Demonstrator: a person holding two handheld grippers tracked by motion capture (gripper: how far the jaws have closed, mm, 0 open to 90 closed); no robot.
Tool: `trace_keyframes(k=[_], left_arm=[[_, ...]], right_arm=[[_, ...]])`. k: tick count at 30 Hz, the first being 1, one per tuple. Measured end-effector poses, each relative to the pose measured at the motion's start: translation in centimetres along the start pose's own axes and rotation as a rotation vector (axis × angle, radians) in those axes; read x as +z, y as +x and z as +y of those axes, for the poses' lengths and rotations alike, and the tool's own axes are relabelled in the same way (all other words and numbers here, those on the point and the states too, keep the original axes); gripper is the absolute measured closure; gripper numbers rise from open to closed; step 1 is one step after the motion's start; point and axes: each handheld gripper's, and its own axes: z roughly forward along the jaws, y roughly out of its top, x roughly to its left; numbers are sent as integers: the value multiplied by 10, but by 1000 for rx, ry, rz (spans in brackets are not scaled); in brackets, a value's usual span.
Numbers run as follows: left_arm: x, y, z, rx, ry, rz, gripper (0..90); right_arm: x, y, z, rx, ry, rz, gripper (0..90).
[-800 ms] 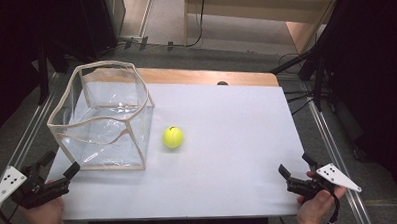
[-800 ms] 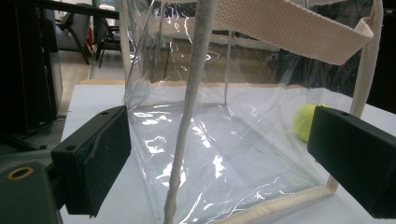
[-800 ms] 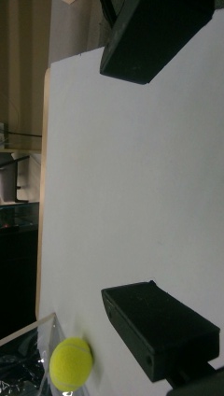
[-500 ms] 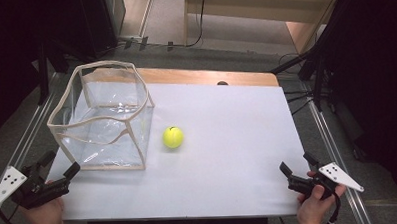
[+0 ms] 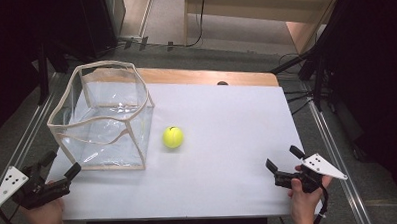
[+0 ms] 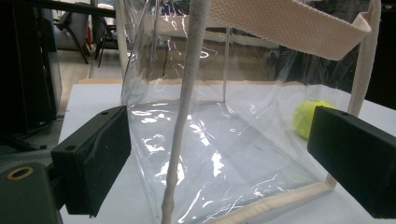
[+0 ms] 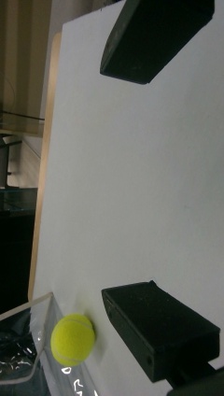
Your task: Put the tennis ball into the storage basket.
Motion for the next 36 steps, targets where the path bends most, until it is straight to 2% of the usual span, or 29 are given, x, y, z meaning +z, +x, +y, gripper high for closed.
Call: trace_keyframes(k=[9, 16, 23, 31, 36], left_arm=[[0, 0, 0, 1, 2, 1, 65], [0, -1, 0, 3, 3, -2, 65], [1, -1, 0, 8, 4, -1, 65], [0, -1, 0, 3, 3, -2, 65], [0, -1, 0, 2, 2, -3, 65]], right_arm=[[15, 9, 8, -51, 43, 11, 0], [27, 13, 14, -75, 59, 49, 0], [40, 21, 23, -112, 87, 69, 0], [52, 30, 34, -130, 99, 94, 0], [61, 37, 40, -160, 108, 110, 0]])
